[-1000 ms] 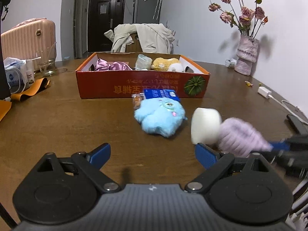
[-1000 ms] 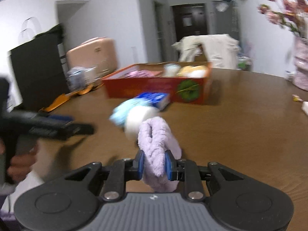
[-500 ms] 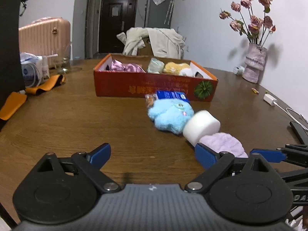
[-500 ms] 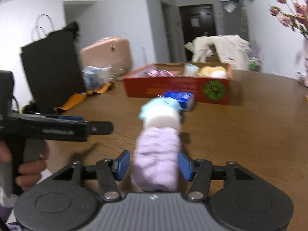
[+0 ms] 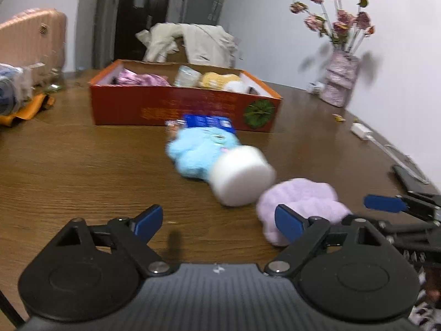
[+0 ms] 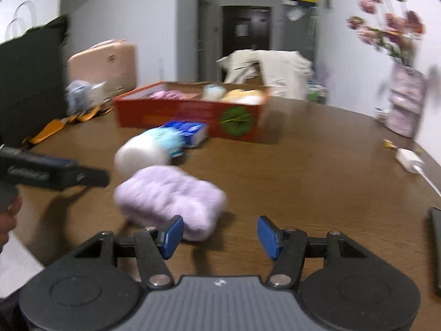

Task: Organize soft objects
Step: 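Close both grippers together on the lavender fuzzy headband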

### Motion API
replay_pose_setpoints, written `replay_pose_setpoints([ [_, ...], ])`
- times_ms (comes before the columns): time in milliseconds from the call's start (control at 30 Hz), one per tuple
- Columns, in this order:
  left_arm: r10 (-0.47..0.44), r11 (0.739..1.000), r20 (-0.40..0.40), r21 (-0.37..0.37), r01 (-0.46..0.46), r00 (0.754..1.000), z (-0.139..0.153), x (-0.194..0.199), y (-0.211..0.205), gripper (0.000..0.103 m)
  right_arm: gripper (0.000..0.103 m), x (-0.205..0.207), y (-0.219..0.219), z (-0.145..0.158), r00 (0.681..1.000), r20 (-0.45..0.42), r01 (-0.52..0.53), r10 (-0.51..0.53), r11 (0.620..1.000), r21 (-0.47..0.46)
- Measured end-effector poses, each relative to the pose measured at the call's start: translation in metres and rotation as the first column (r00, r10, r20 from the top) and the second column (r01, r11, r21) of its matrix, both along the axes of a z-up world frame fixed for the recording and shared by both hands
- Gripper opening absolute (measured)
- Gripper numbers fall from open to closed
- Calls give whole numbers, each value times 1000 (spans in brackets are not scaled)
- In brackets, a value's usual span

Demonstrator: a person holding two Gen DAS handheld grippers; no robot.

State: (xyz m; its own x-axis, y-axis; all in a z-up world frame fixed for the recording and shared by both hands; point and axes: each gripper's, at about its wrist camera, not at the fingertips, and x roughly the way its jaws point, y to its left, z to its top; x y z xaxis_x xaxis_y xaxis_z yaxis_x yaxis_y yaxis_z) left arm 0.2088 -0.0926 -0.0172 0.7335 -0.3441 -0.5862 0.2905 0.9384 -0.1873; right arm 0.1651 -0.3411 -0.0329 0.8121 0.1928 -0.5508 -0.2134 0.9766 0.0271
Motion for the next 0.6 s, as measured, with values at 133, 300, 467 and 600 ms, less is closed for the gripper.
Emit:
replay_pose_setpoints([
  [133,-75,993,-48,-92,70,996,1,2,-7,72,59,7,-25,1,1000,-16,-15,19,975,222],
  [300,-84,989,-94,-130,71,992,-5,16,-24,50,58,33,-31,-11,997,-73,50,-25,931,362],
  [467,-111,982,-106,-164,92,988,-11,24,-32,37,48,46,-24,-25,994,-112,56,-8,898,437],
  [600,-130,979,-112,-172,109,985,-13,25,-33,29,34,46,-21,-29,994,-112,55,-5,892,449],
])
